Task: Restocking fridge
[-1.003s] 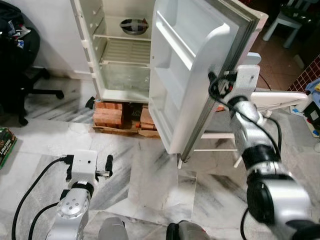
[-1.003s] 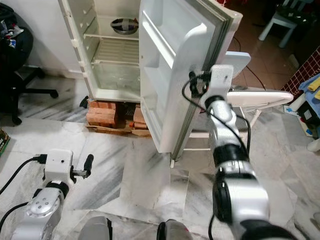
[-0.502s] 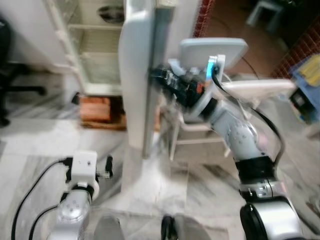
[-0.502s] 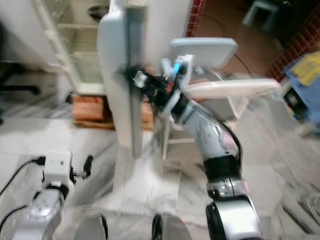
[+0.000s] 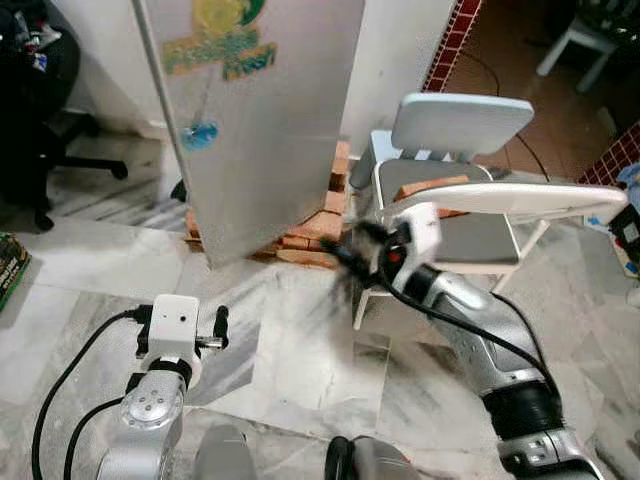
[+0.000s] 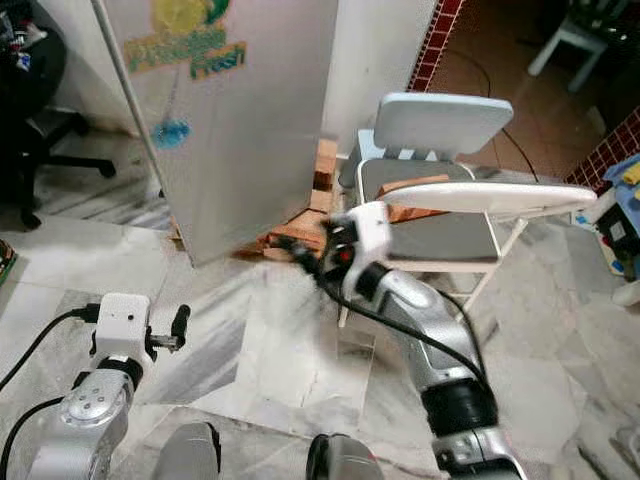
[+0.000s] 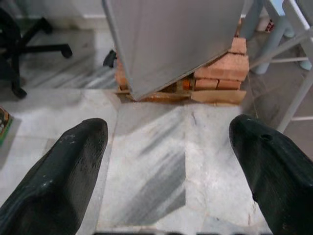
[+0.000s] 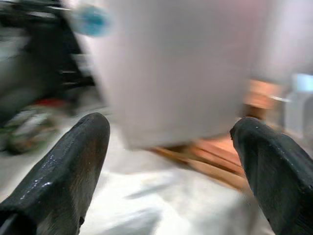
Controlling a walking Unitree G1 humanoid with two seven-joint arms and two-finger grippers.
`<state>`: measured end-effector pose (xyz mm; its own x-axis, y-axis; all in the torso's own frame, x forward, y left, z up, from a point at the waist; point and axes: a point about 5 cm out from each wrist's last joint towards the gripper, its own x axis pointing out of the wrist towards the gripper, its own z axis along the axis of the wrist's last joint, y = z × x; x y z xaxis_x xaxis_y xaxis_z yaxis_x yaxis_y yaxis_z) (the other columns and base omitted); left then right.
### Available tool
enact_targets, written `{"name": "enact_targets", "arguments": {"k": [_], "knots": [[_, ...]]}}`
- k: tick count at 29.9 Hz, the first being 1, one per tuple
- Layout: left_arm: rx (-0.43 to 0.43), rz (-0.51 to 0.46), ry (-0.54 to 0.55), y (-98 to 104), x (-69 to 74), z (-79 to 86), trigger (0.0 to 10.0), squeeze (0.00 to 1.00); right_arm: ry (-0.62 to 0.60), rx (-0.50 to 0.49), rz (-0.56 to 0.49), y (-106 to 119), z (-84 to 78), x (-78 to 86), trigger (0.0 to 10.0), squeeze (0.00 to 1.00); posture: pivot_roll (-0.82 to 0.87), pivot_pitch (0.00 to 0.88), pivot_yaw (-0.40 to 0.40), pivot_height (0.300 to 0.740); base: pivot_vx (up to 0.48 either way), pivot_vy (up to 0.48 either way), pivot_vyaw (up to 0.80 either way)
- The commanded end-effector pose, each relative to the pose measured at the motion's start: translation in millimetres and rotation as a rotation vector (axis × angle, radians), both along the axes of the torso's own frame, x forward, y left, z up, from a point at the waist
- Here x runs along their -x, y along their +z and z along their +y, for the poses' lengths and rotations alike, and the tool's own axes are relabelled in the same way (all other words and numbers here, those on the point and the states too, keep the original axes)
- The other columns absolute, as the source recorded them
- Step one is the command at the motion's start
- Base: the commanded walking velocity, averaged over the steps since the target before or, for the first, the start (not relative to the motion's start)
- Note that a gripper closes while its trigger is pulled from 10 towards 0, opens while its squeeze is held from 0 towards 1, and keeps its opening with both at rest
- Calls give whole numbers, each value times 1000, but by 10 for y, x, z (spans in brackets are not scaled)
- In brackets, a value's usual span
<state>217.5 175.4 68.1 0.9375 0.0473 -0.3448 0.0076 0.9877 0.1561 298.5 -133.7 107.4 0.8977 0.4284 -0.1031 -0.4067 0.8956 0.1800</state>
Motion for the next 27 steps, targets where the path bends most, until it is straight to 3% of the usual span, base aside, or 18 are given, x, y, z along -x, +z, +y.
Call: {"name": "enact_targets", "arguments": {"k": [1,7,11,14,17,20,27], "knots": [[-2,-14,-1,9,-15,-10,10000,0,-80,15,-6,-33,-56,16,10000,0,210,99,-61,740,0,0,0],[-56,-39,-29,23,-86,5,10000,0,-62,169,-87,-63,27,30,10000,0,193,87,-51,740,0,0,0],[-93,-29,-15,8,-154,54,10000,0,-132,267,-128,-19,-114,-35,10000,0,178,75,-51,740,0,0,0],[-87,-31,-9,2,-173,61,10000,0,-145,268,-102,-29,-156,-46,10000,0,167,61,-43,740,0,0,0],[-74,-20,-12,-37,-174,72,10000,0,-68,298,-99,-79,-86,12,10000,0,157,28,-22,740,0,0,0],[-52,-27,-26,-28,-188,50,10000,0,-68,285,-105,-87,-57,24,10000,0,158,19,-23,740,0,0,0],[-22,-90,-36,88,-320,12,10000,0,-319,152,-91,-80,-108,-41,10000,0,170,7,-26,740,0,0,-229]]}}
